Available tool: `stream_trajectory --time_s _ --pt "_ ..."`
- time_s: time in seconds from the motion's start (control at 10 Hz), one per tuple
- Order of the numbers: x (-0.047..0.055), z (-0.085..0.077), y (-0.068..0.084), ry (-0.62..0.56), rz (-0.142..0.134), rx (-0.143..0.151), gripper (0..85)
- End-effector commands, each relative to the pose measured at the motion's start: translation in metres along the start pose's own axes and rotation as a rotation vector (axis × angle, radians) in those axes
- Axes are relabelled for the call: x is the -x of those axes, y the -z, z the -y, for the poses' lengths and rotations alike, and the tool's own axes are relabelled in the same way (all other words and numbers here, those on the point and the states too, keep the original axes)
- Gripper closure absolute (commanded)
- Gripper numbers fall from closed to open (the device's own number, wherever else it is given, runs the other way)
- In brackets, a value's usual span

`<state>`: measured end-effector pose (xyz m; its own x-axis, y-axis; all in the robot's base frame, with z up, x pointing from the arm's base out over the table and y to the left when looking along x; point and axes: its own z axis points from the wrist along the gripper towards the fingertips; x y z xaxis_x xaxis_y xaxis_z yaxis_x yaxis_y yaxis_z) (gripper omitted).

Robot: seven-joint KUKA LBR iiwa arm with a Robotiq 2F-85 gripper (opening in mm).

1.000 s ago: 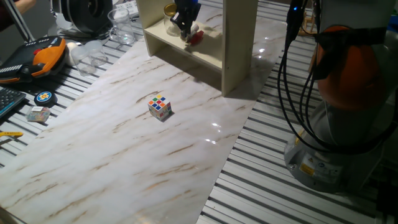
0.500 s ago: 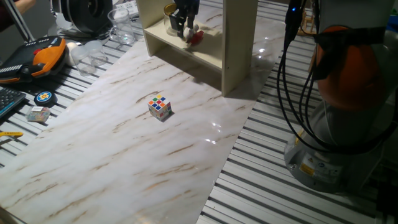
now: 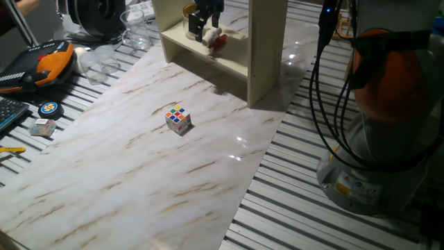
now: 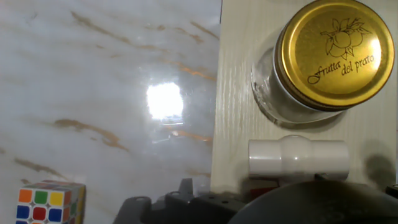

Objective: Take the object down from the shelf

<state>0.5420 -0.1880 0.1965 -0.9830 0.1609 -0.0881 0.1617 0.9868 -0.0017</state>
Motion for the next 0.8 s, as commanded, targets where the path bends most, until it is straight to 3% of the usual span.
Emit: stream_trajectory --time_s 0.0,0.1,0.3,0.5,0.7 --pt "-0.0001 0.0000 0.0000 -0.008 -0.015 -0.005 0.0" --pt "-0.0001 0.0000 0.0000 -0.019 -0.020 -0.004 0.0" --pt "-0.0001 0.0000 0.0000 -0.021 0.002 -0.011 0.0" --pt "-0.0001 0.0000 0.0000 -0.015 -0.001 -0.030 0.0" --pt "-0.0001 0.0000 0.0000 -0.011 0.000 -0.021 0.0"
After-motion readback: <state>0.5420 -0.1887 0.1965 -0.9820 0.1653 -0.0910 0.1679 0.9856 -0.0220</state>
